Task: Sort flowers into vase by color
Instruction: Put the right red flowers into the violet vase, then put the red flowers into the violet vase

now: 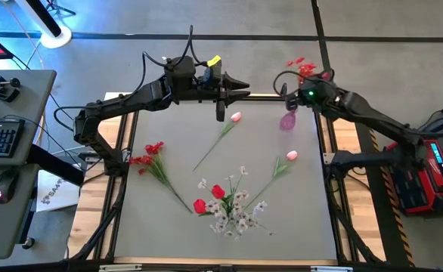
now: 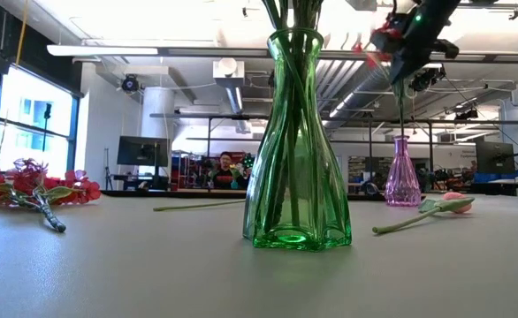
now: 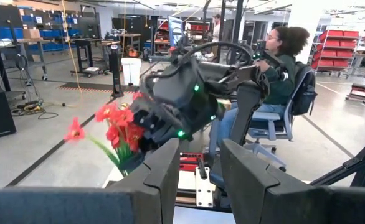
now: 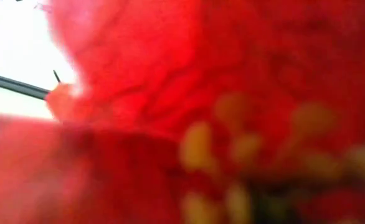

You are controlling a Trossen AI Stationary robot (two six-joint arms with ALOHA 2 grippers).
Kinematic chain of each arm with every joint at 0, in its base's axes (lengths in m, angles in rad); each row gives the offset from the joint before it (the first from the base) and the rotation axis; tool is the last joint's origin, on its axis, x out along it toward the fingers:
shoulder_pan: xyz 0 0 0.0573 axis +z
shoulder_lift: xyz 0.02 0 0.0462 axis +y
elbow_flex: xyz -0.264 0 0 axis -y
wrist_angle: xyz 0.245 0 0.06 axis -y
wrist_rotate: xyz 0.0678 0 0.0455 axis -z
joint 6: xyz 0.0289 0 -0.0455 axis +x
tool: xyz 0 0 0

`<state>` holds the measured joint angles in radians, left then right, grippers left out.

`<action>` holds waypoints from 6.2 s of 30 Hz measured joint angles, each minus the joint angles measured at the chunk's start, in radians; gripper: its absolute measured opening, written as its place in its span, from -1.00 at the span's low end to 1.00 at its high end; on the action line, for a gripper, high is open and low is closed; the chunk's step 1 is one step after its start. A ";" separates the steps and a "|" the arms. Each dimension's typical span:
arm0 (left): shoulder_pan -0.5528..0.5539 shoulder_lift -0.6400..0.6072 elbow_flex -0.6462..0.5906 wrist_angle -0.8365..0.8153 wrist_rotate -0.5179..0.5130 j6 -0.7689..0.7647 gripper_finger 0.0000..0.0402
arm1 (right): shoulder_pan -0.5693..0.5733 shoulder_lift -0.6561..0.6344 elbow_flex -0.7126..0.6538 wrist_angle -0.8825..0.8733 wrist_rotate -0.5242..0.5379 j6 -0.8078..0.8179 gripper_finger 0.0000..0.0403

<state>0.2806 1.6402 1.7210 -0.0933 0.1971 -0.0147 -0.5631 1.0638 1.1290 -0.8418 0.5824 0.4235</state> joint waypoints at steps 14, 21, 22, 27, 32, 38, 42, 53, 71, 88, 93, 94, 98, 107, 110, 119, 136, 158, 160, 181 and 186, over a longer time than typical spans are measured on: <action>0.000 0.000 0.000 0.000 0.000 0.000 -0.49 | 0.000 0.044 -0.200 0.127 -0.083 0.189 -0.19; 0.000 0.000 0.000 0.000 0.000 0.000 -0.49 | 0.000 0.043 -0.209 0.132 -0.082 0.182 0.06; 0.000 0.000 0.000 0.000 0.000 0.000 -0.49 | 0.000 0.042 -0.201 0.131 -0.083 0.182 0.08; 0.000 0.000 0.000 0.000 0.000 0.000 -0.49 | 0.000 0.042 -0.123 0.026 -0.133 0.180 0.13; 0.000 0.000 0.000 0.000 0.000 0.000 -0.49 | 0.000 0.042 0.013 -0.169 -0.149 0.158 0.14; 0.000 0.000 0.000 0.000 0.000 0.000 -0.49 | 0.000 0.041 0.176 -0.320 -0.218 0.118 0.14; 0.000 0.000 0.000 0.000 0.000 0.000 -0.49 | 0.001 0.041 0.249 -0.342 -0.282 0.110 0.14; 0.000 0.000 0.000 0.002 0.000 -0.007 -0.49 | 0.001 0.041 0.411 -0.337 -0.404 0.047 0.14; 0.002 -0.001 0.000 0.001 -0.067 -0.194 -0.49 | 0.228 0.048 0.459 -0.308 -0.248 0.293 0.14; -0.030 -0.025 -0.002 -0.993 -0.264 -0.345 -0.49 | 0.341 0.116 0.458 -0.277 -0.168 0.451 0.14; -0.112 -0.142 -0.111 -1.114 -0.436 -0.490 -0.50 | 0.350 0.130 0.458 -0.277 -0.160 0.439 0.14; -0.127 -0.176 -0.152 -1.110 -0.446 -0.531 -0.50 | 0.350 0.133 0.458 -0.277 -0.155 0.434 0.14; -0.191 -0.314 -0.344 -1.083 -0.445 -0.738 -0.50 | 0.344 0.137 0.457 -0.276 -0.147 0.410 0.14; -0.419 -0.431 -0.705 -0.893 -0.400 -1.394 -0.49 | 0.271 0.148 0.457 -0.275 -0.200 0.381 0.14; -0.538 -0.408 -0.772 -0.794 -0.422 -1.612 -0.49 | 0.260 0.154 0.457 -0.276 -0.232 0.379 0.14; -0.739 -0.261 -0.871 -0.790 -0.391 -2.148 -0.48 | 0.260 0.199 0.457 -0.286 -0.275 0.361 0.14; -0.735 -0.163 -0.889 -0.768 -0.377 -2.261 -0.30 | 0.261 0.266 0.457 -0.291 -0.383 0.361 0.14; -0.666 -0.169 -1.039 -0.548 -0.310 -2.119 -0.08 | 0.213 0.265 0.457 -0.293 -0.384 0.275 0.14; -0.666 -0.169 -1.039 -0.543 -0.317 -2.117 -0.21 | 0.209 0.265 0.457 -0.293 -0.384 0.275 0.14; -0.648 -0.388 -1.041 -0.467 -0.575 -1.749 -0.98 | 0.210 0.265 0.457 -0.291 -0.400 0.333 0.14; -0.597 -0.553 -1.040 -0.446 -0.688 -1.493 -0.99 | 0.240 0.265 0.457 -0.258 -0.406 0.374 0.14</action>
<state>-0.3162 1.0870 0.6807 -0.5394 -0.4908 -1.5074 -0.3231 1.3284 1.5864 -1.1000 0.1763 0.7977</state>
